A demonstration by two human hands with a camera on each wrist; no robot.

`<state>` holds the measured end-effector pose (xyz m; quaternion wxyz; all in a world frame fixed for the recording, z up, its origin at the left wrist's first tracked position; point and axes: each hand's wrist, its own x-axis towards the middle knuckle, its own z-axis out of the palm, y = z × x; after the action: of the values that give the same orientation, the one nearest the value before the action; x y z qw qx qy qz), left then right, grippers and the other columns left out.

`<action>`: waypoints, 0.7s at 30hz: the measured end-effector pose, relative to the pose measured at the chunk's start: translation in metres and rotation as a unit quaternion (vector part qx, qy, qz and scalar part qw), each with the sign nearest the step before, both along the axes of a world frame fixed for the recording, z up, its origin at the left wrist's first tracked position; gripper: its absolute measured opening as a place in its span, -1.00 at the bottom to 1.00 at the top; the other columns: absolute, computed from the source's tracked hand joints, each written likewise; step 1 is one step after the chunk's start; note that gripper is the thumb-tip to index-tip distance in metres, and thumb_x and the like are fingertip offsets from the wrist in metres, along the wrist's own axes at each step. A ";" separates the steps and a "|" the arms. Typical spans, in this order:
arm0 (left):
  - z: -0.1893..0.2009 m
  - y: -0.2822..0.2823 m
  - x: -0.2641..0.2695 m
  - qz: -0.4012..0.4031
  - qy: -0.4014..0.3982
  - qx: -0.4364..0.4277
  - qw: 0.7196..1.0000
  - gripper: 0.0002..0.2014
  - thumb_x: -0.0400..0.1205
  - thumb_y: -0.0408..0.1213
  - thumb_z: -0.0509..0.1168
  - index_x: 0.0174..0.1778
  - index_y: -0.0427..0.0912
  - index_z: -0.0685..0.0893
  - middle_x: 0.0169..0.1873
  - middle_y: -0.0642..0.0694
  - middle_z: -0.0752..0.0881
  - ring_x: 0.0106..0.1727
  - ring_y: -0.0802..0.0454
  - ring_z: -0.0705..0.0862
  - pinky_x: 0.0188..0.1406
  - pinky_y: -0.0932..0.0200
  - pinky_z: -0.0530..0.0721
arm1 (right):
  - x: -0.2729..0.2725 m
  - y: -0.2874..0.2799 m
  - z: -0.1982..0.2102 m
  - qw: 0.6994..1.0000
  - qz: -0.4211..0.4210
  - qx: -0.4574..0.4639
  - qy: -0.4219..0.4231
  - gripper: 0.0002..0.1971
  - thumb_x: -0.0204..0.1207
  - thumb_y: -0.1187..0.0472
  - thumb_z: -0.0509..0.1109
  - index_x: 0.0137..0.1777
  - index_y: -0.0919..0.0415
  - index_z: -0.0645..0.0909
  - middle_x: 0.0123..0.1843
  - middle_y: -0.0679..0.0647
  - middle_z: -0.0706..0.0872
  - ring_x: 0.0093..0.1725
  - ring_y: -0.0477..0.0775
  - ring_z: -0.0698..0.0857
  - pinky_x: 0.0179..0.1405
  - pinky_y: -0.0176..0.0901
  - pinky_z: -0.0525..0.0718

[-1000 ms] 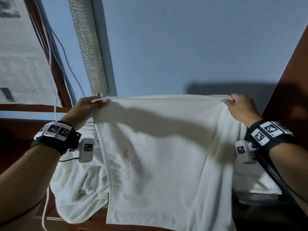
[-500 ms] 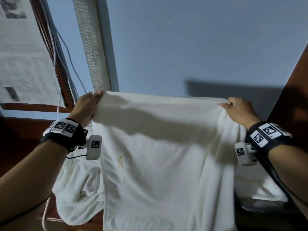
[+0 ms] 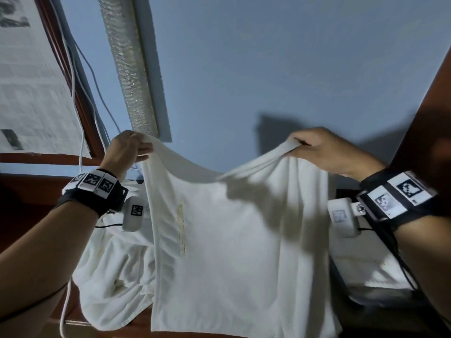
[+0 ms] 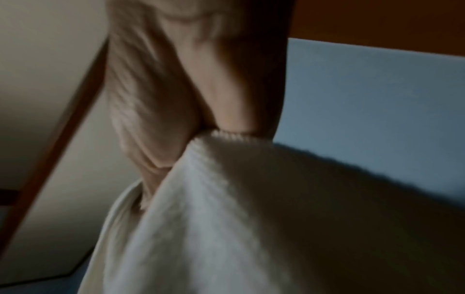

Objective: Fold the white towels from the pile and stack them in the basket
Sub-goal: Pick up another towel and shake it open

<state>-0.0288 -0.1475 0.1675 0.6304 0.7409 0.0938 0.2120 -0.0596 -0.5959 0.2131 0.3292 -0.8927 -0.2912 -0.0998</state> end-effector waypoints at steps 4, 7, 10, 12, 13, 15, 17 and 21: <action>0.019 -0.048 -0.003 -0.064 -0.074 -0.037 0.994 -0.90 0.77 -0.26 0.33 0.10 -0.21 0.61 -0.07 -0.24 0.76 -0.05 -0.04 0.81 0.09 0.11 0.82 | -0.044 0.048 0.018 0.982 0.130 -0.121 0.064 -0.89 0.55 0.40 0.52 -0.04 0.19 0.77 -0.21 0.04 0.79 -0.23 -0.25 0.63 -0.20 -0.25 0.57; 0.031 -0.082 -0.013 -0.093 -0.129 0.000 0.987 -0.76 0.70 -0.46 0.41 -0.15 -0.07 0.54 -0.27 -0.11 0.64 -0.24 0.09 0.72 -0.17 0.20 0.75 | -0.063 0.073 0.024 0.961 0.173 -0.187 0.103 -0.78 0.50 0.20 0.63 0.06 -0.09 0.75 -0.28 0.13 0.59 -0.36 -0.09 0.50 -0.33 -0.21 0.45; 0.034 -0.110 -0.029 -0.190 -0.121 -0.033 0.974 -0.74 0.69 -0.59 0.33 -0.09 -0.09 0.60 -0.26 -0.07 0.63 -0.24 0.08 0.70 -0.22 0.17 0.73 | -0.060 0.074 0.029 0.975 0.146 -0.144 0.084 -0.78 0.53 0.18 0.61 0.07 -0.12 0.70 -0.31 0.15 0.54 -0.38 0.03 0.46 -0.34 -0.15 0.41; 0.031 -0.130 -0.047 -0.255 -0.102 -0.035 0.961 -0.75 0.67 -0.61 0.31 -0.01 -0.13 0.64 -0.17 -0.17 0.61 -0.18 0.00 0.68 -0.15 0.13 0.72 | -0.056 0.073 0.027 0.992 0.103 -0.064 0.042 -0.82 0.52 0.17 0.63 -0.01 -0.08 0.70 -0.33 0.02 0.58 -0.37 -0.13 0.49 -0.33 -0.22 0.43; 0.027 -0.139 -0.057 -0.289 -0.090 -0.027 0.953 -0.78 0.64 -0.59 0.33 0.05 -0.18 0.66 -0.14 -0.21 0.62 -0.14 -0.03 0.67 -0.10 0.09 0.71 | -0.054 0.073 0.025 0.996 0.087 -0.026 0.024 -0.83 0.50 0.15 0.64 -0.05 -0.07 0.70 -0.32 0.01 0.60 -0.35 -0.14 0.51 -0.29 -0.18 0.45; 0.019 -0.154 -0.076 -0.359 -0.056 -0.018 0.931 -0.76 0.59 -0.47 0.38 0.18 -0.31 0.66 -0.05 -0.29 0.65 -0.03 -0.14 0.67 0.05 -0.02 0.69 | -0.052 0.073 0.021 0.997 0.072 0.039 -0.001 -0.80 0.48 0.11 0.67 -0.08 -0.05 0.66 -0.29 0.02 0.61 -0.29 -0.09 0.52 -0.24 -0.09 0.46; 0.011 -0.167 -0.091 -0.401 -0.032 0.010 0.916 -0.63 0.59 -0.36 0.53 0.27 -0.40 0.64 -0.03 -0.35 0.69 -0.01 -0.17 0.69 0.07 -0.04 0.68 | -0.050 0.075 0.018 0.994 0.067 0.088 -0.026 -0.76 0.48 0.12 0.68 -0.10 -0.02 0.63 -0.30 -0.06 0.61 -0.28 -0.09 0.52 -0.24 -0.13 0.47; 0.006 -0.179 -0.098 -0.326 -0.069 0.114 0.936 -0.76 0.57 -0.46 0.59 0.02 -0.34 0.67 -0.51 0.16 0.57 -0.47 0.26 0.49 -0.38 0.41 0.43 | -0.046 0.071 0.013 0.992 0.070 0.106 -0.010 -0.71 0.40 0.04 0.74 -0.06 -0.03 0.67 -0.22 0.00 0.69 -0.25 -0.01 0.60 -0.21 -0.10 0.55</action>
<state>-0.1271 -0.3260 0.1733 0.5807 0.7815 -0.2213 0.0550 -0.1055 -0.5249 0.2257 0.4252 -0.8294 -0.3435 -0.1155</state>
